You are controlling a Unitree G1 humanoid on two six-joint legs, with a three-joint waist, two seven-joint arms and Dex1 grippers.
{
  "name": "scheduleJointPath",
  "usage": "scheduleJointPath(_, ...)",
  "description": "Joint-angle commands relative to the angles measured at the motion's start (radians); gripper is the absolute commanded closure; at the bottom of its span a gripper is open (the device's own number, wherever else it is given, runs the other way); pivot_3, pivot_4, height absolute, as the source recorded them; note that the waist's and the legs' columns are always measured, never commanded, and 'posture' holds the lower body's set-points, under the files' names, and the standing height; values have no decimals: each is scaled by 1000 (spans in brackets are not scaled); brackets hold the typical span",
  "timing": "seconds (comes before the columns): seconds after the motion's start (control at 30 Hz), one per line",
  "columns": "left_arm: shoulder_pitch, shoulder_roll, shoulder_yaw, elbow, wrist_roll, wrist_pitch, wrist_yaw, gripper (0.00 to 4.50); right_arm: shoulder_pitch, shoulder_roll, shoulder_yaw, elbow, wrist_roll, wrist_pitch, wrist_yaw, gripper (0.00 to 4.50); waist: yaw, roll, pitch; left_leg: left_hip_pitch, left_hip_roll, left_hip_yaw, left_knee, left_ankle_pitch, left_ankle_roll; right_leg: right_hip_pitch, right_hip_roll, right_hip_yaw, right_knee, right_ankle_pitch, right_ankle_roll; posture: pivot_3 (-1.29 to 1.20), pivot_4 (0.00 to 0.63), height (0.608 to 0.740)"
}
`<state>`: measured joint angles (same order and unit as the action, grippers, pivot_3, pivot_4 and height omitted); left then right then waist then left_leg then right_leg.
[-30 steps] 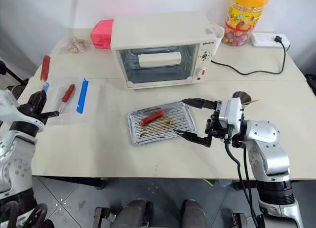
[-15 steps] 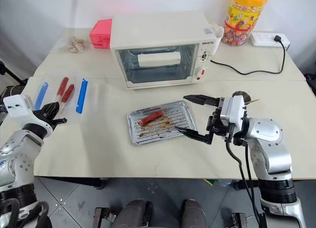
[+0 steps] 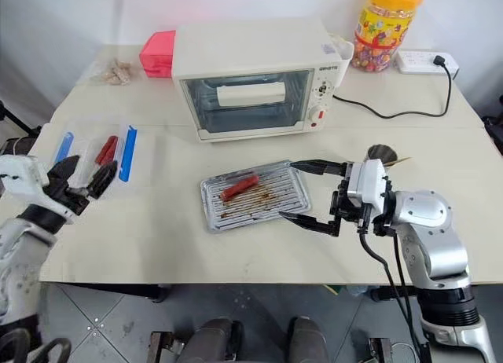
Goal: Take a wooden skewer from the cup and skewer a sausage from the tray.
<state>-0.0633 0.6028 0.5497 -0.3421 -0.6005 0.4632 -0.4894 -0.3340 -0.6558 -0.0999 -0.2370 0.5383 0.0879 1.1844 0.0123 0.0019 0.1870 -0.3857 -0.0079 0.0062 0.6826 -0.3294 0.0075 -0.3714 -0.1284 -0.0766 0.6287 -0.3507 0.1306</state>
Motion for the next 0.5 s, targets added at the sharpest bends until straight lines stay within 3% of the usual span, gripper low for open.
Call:
scheduleJointPath(0.03,68,96,3,-72,-50,-71,-246,55,15,-36,-38,6,21,-14,38,0,2,0,0,0,0,0,0,0,0,0,0,0,0,0,0,0,150,740)
scheduleJointPath(0.1,159,198,-84,-72,17,-158,-457,55,42,-58,-41,34,9,-44,82,0,2,0,0,1,0,0,0,0,0,1,0,0,0,0,0,0,150,740)
scheduleJointPath(0.2,220,250,-199,-37,112,-306,-598,55,74,-73,-30,62,-14,-99,133,0,3,2,0,2,-1,2,-1,0,1,3,0,1,-1,0,0,0,150,740)
scheduleJointPath(0.33,192,197,-293,67,216,-437,-580,55,119,-67,-12,80,-47,-159,159,0,5,2,0,2,0,2,-1,0,1,3,0,0,-1,0,0,0,150,740)
scheduleJointPath(0.5,152,149,-315,137,255,-525,-549,55,166,-62,-11,109,-93,-216,143,0,6,2,0,3,0,2,-1,-1,1,3,1,0,-1,0,0,0,150,740)
